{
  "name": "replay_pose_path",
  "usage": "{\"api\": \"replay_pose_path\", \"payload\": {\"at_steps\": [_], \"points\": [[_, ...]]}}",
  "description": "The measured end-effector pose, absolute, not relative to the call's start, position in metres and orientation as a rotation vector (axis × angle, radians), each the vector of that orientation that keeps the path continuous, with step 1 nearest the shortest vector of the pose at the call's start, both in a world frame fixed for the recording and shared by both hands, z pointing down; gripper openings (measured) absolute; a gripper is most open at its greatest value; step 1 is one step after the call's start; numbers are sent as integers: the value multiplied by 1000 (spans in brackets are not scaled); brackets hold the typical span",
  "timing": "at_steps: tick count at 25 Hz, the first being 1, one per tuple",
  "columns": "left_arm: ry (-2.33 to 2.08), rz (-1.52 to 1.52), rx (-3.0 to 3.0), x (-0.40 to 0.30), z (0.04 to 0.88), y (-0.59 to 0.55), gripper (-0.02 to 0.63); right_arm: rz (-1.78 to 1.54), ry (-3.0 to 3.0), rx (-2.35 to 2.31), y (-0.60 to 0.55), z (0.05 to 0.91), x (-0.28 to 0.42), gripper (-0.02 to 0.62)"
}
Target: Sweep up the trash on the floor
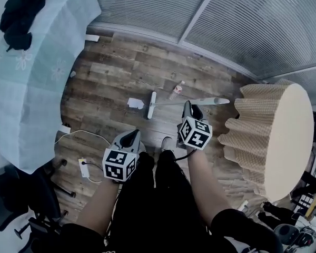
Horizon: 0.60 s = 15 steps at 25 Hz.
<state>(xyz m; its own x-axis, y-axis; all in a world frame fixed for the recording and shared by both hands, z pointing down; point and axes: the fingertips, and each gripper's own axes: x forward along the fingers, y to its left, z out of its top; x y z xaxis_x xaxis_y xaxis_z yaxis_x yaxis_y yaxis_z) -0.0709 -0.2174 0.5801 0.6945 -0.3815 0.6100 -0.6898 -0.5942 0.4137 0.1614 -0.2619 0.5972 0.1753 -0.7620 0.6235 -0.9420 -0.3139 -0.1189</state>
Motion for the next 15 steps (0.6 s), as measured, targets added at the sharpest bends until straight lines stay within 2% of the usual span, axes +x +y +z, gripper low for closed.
{"api": "replay_pose_path", "payload": {"at_steps": [15], "points": [[-645, 697, 2332, 68, 578, -185, -6, 715, -1412, 2228, -160, 581, 354, 84]]}}
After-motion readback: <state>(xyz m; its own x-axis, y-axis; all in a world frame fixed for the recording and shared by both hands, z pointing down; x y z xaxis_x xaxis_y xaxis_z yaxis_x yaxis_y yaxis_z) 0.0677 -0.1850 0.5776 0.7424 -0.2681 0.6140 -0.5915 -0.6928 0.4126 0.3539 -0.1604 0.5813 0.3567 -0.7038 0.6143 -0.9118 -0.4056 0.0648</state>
